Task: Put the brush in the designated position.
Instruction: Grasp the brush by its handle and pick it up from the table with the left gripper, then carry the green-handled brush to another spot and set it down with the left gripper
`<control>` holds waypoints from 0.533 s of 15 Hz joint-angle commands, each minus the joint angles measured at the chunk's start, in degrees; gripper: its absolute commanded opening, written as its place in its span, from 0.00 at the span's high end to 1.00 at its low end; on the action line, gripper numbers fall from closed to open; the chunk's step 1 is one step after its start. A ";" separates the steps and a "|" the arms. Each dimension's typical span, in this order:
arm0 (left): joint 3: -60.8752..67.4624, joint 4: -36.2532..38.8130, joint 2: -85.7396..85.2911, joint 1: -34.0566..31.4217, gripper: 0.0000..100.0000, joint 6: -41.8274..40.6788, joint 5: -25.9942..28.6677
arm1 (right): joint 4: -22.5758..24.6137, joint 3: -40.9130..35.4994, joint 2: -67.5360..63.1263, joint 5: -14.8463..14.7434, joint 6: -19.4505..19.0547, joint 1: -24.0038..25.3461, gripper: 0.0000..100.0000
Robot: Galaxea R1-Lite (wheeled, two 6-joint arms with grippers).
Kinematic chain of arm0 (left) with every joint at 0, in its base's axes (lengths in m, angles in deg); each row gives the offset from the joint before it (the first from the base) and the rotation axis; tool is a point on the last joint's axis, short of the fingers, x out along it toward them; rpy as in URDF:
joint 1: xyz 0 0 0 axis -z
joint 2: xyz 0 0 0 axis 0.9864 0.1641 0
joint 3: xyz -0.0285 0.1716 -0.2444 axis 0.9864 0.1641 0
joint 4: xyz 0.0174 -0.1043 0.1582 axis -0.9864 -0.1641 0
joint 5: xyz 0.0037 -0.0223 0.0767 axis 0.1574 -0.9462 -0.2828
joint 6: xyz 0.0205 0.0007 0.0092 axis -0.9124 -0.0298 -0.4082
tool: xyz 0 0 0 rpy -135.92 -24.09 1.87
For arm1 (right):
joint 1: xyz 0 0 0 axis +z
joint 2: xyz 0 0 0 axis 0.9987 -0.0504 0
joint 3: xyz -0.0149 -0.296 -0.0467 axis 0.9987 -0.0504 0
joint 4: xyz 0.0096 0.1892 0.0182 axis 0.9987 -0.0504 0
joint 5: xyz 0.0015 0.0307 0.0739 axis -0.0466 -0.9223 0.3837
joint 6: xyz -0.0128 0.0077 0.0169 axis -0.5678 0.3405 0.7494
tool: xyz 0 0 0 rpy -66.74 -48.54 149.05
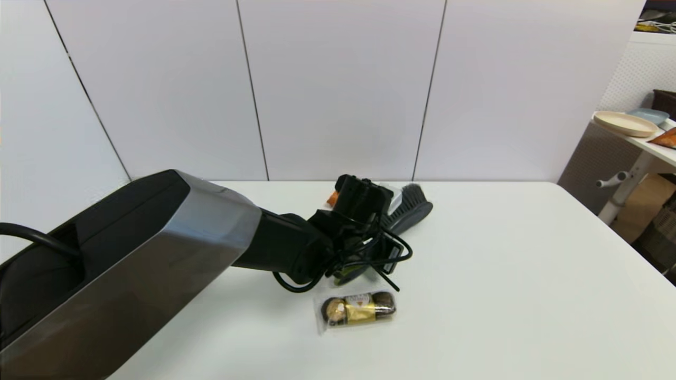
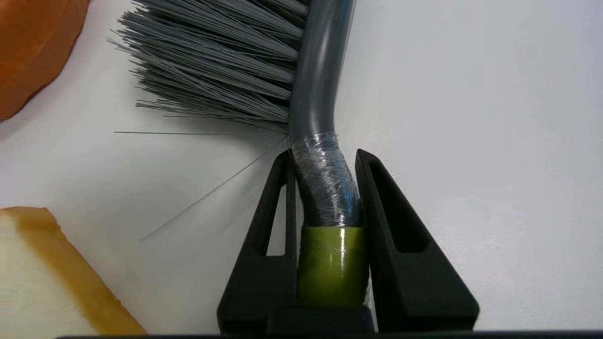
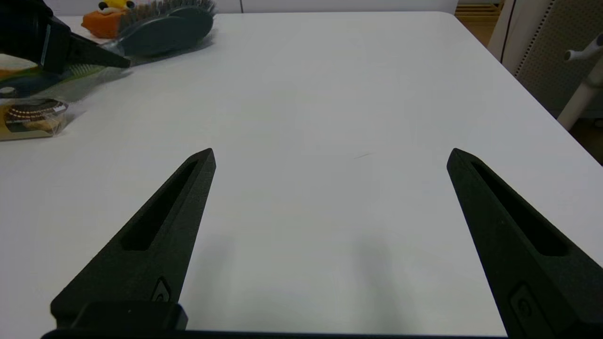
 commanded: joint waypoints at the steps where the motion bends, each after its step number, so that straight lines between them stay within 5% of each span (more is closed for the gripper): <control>1: -1.62 1.27 -3.49 0.03 1.00 0.04 -0.03 | -0.02 -0.09 -0.09 0.01 0.00 0.01 0.00; 8: -2.41 7.34 -11.75 1.17 1.00 -0.23 0.06 | -0.02 -0.09 -0.09 0.01 0.00 0.01 0.00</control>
